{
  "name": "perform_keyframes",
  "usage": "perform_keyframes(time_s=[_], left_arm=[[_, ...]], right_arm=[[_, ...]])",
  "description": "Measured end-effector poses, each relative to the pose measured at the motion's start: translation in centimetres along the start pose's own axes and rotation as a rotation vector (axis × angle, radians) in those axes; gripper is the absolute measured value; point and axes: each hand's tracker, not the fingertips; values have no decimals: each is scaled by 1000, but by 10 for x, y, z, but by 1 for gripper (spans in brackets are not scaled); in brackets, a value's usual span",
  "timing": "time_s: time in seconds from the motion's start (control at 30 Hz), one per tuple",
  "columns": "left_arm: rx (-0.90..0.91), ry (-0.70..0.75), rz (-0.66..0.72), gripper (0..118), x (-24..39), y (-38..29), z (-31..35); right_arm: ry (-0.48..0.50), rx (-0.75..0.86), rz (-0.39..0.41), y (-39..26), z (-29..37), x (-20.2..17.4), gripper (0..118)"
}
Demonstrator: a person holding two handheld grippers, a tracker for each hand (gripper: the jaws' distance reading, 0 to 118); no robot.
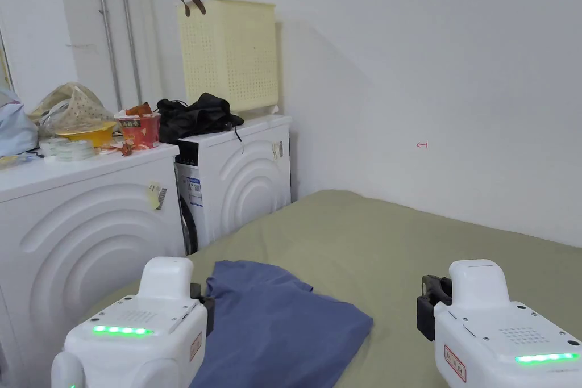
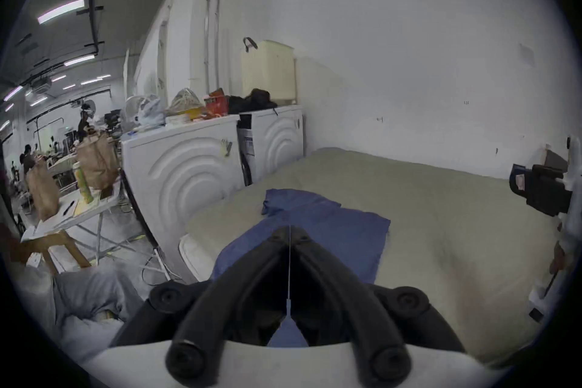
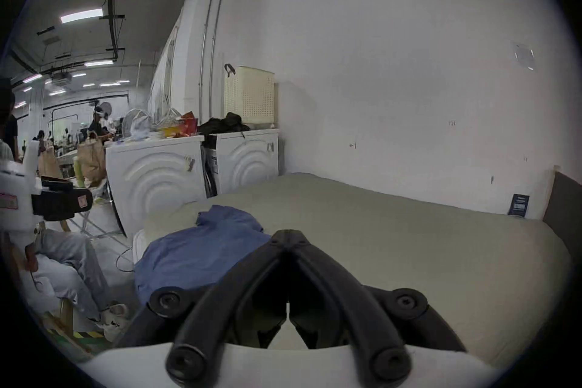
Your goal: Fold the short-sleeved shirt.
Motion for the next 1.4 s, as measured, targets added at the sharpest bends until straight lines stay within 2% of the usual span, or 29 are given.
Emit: perform_keyframes(time_s=[0.2, 0.4, 0.47, 0.5, 0.53, 0.6, 0.63, 0.73, 0.83, 0.9, 0.93, 1.03, 1.07, 1.1, 1.13, 1.2, 1.27, 1.4], left_arm=[[-168, -150, -149, 0, 22, 69, -117], [-596, -279, -148, 0, 55, 99, -266], [-854, -317, -49, 0, 68, 79, -312], [-908, -361, -45, 0, 72, 68, -329], [-933, -406, -66, 10, 80, 52, -345], [-948, -372, -136, 96, 94, 27, -365], [-958, -354, -145, 118, 101, 15, -375], [-985, -316, -115, 109, 111, -23, -390], [-1046, -373, -87, 106, 122, -46, -399], [-1076, -442, -83, 97, 129, -62, -400], [-1079, -433, -92, 92, 133, -69, -400], [-1011, -337, -173, 88, 134, -67, -395], [-1006, -344, -163, 72, 134, -64, -392], [-972, -338, -167, 42, 132, -58, -390], [-919, -329, -177, 3, 129, -52, -387], [-865, -291, -122, 3, 123, -40, -383], [-886, -338, -36, 3, 122, -33, -381], [-842, -351, -28, 3, 129, -15, -366]], right_arm=[[2, 19, 25, 4, -45, 2, 0], [-7, -4, 10, -13, -96, 15, 0], [-15, -21, 10, -25, -106, 25, 0], [-21, -24, 3, -31, -109, 30, 0], [-22, -30, -6, -38, -113, 35, 0], [-29, -60, -19, -48, -121, 43, 0], [-33, -72, -20, -53, -125, 47, 0], [5, -132, -31, -66, -128, 61, 0], [6, -167, -56, -83, -126, 75, 0], [-18, -195, -62, -92, -126, 81, 0], [-28, -204, -67, -96, -124, 84, 0], [-42, -216, -81, -103, -119, 91, 0], [-47, -221, -80, -105, -116, 92, 0], [-49, -224, -79, -106, -114, 94, 0], [-53, -229, -75, -108, -112, 96, 0], [-67, -240, -69, -110, -107, 99, 0], [-85, -247, -77, -110, -103, 103, 0], [-100, -243, -75, -103, -89, 112, 0]])
